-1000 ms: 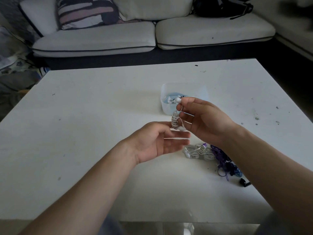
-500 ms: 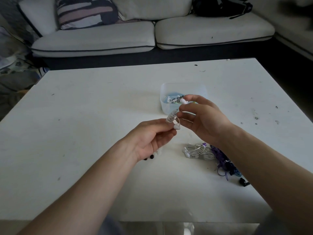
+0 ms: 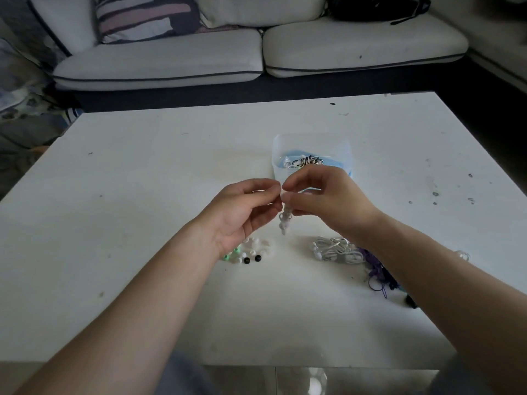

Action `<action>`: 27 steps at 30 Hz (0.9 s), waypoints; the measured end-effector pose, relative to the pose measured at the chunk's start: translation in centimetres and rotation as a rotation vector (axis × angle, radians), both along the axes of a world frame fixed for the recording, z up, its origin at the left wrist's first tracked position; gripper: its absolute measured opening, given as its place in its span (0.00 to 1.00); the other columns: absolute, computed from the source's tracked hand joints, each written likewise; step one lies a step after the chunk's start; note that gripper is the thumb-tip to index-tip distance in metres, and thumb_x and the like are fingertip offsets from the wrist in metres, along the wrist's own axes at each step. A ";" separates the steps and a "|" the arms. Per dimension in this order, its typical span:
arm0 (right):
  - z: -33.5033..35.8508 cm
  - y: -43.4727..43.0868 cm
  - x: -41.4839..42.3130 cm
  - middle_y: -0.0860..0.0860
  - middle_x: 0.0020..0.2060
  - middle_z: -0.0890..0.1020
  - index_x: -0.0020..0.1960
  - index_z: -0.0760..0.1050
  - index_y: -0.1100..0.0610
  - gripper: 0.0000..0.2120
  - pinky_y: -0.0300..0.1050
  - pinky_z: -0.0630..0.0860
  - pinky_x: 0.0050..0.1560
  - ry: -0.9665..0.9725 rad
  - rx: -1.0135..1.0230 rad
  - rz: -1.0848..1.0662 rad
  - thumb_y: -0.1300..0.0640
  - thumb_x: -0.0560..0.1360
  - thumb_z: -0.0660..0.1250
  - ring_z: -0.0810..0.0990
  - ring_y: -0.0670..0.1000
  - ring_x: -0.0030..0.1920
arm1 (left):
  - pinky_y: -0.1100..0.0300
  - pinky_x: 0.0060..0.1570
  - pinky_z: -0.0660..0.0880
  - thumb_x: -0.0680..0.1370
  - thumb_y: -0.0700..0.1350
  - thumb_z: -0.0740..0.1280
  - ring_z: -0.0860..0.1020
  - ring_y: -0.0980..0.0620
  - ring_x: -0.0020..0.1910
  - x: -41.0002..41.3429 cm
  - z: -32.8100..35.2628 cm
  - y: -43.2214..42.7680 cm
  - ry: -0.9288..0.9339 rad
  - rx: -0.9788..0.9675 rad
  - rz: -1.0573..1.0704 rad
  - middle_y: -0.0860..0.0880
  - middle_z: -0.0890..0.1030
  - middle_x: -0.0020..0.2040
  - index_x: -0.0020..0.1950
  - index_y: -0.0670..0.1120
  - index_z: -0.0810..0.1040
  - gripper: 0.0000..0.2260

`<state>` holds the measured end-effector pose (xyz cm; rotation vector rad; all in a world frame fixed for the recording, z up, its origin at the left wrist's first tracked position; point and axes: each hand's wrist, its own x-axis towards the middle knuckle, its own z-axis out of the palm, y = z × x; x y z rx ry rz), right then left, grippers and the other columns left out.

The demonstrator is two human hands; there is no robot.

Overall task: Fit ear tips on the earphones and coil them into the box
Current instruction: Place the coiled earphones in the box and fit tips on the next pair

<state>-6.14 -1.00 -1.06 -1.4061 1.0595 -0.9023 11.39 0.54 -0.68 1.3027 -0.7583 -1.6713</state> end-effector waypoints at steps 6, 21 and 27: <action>-0.8 -0.6 -0.2 0.55 0.34 0.83 0.47 0.81 0.65 0.04 0.40 0.80 0.39 0.055 0.034 -0.057 0.64 0.77 0.70 0.79 0.48 0.31 | 0.68 0.34 0.74 0.76 0.40 0.72 0.81 0.59 0.34 2.8 -1.8 -1.0 -0.894 -0.297 -0.140 0.52 0.84 0.39 0.45 0.48 0.84 0.04; -1.0 -1.0 -0.9 0.53 0.30 0.82 0.47 0.81 0.66 0.04 0.43 0.80 0.39 0.023 0.120 -0.065 0.65 0.76 0.71 0.79 0.53 0.35 | 0.52 0.46 0.82 0.71 0.37 0.69 0.84 0.52 0.39 1.8 -5.5 -1.5 -1.297 -0.146 -0.495 0.55 0.83 0.38 0.39 0.53 0.83 0.10; -0.9 -1.0 -0.9 0.53 0.31 0.82 0.47 0.81 0.65 0.03 0.41 0.79 0.38 0.013 0.139 -0.050 0.64 0.76 0.71 0.80 0.52 0.36 | 0.60 0.42 0.79 0.70 0.37 0.67 0.82 0.56 0.39 2.2 -4.4 -1.2 -1.245 -0.218 -0.417 0.58 0.82 0.36 0.38 0.53 0.83 0.11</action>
